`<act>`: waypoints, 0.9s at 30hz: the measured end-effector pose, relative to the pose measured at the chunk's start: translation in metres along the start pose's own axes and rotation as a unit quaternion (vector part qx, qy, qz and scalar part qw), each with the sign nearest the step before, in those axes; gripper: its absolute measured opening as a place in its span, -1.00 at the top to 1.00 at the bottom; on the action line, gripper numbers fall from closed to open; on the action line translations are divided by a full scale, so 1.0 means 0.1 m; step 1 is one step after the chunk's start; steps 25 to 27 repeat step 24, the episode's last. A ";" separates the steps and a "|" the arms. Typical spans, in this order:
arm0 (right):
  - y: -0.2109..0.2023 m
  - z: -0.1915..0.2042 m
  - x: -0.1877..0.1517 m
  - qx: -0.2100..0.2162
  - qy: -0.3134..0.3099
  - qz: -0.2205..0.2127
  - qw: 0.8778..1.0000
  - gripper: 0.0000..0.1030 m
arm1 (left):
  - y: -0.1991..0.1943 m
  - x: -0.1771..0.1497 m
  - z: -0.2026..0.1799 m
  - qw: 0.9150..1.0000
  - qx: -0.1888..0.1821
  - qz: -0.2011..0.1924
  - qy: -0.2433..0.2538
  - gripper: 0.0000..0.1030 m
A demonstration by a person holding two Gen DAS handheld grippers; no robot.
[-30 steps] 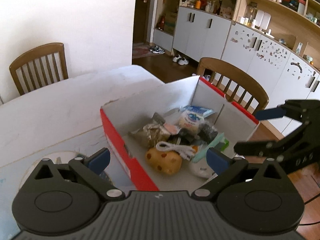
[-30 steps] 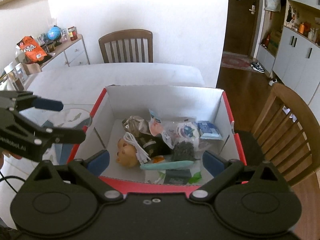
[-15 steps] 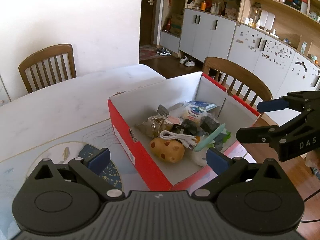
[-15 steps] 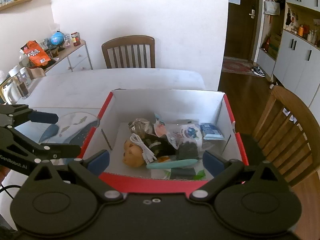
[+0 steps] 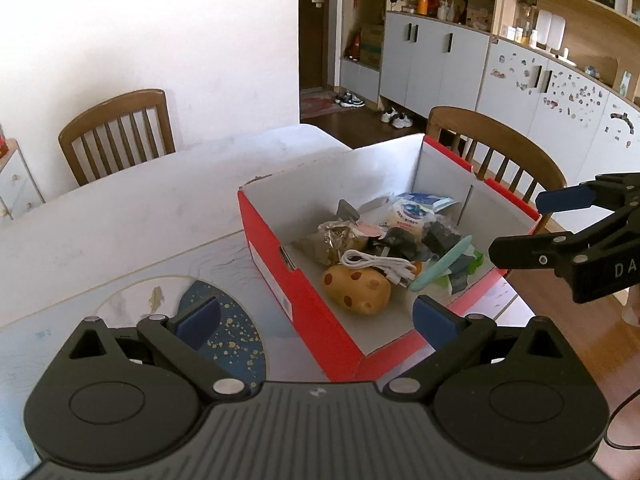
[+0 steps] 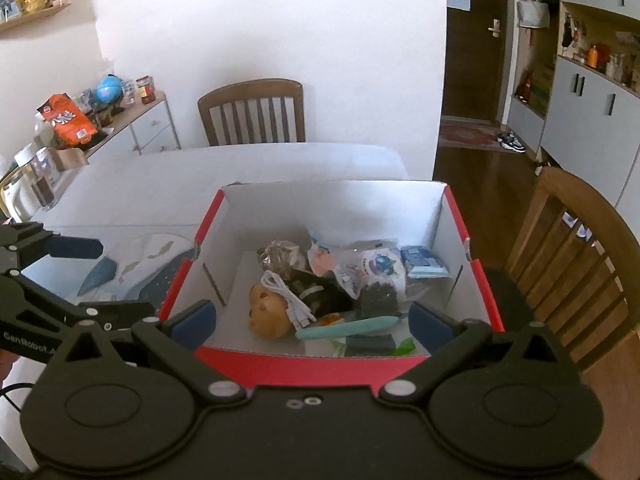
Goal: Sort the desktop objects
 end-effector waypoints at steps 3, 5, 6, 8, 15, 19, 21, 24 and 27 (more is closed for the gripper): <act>0.00 -0.01 -0.01 -0.006 0.002 -0.001 1.000 -1.00 | 0.01 -0.02 -0.01 1.000 -0.002 0.004 0.000 -0.99; 0.00 -0.01 -0.02 -0.008 0.001 0.000 1.000 -1.00 | 0.02 -0.02 -0.01 1.000 -0.007 0.006 -0.003 -1.00; 0.00 0.00 -0.02 -0.008 0.000 0.001 1.000 -1.00 | 0.01 -0.02 0.00 1.000 -0.010 0.007 -0.005 -0.99; 0.00 0.00 -0.03 -0.008 -0.002 0.002 1.000 -1.00 | 0.02 -0.02 0.00 1.000 -0.016 0.009 -0.010 -0.99; 0.01 0.02 -0.03 -0.010 -0.006 0.005 1.000 -1.00 | 0.03 -0.02 -0.01 1.000 -0.008 0.006 0.000 -0.99; 0.02 0.02 -0.03 -0.009 -0.004 0.006 1.000 -1.00 | 0.04 -0.02 0.00 1.000 -0.005 0.008 0.001 -0.99; 0.03 0.02 -0.03 -0.009 -0.004 0.006 1.000 -1.00 | 0.04 -0.02 0.01 1.000 -0.004 0.008 0.000 -0.99; 0.03 0.03 -0.02 -0.011 -0.006 0.008 1.000 -1.00 | 0.05 -0.01 0.05 1.000 -0.009 0.010 -0.004 -0.99; 0.03 0.03 -0.02 -0.011 -0.006 0.008 1.000 -1.00 | 0.05 -0.01 0.05 1.000 -0.009 0.010 -0.004 -0.99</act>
Point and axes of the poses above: each gripper's, at about its wrist camera, not at the fingertips, and y roughly the way its jaws point, z to its left, x to its top, the point moved 2 cm from there along y, roughly the way its jaws point, and after that the axes turned 11 degrees about -y, right-handed, at the moved point
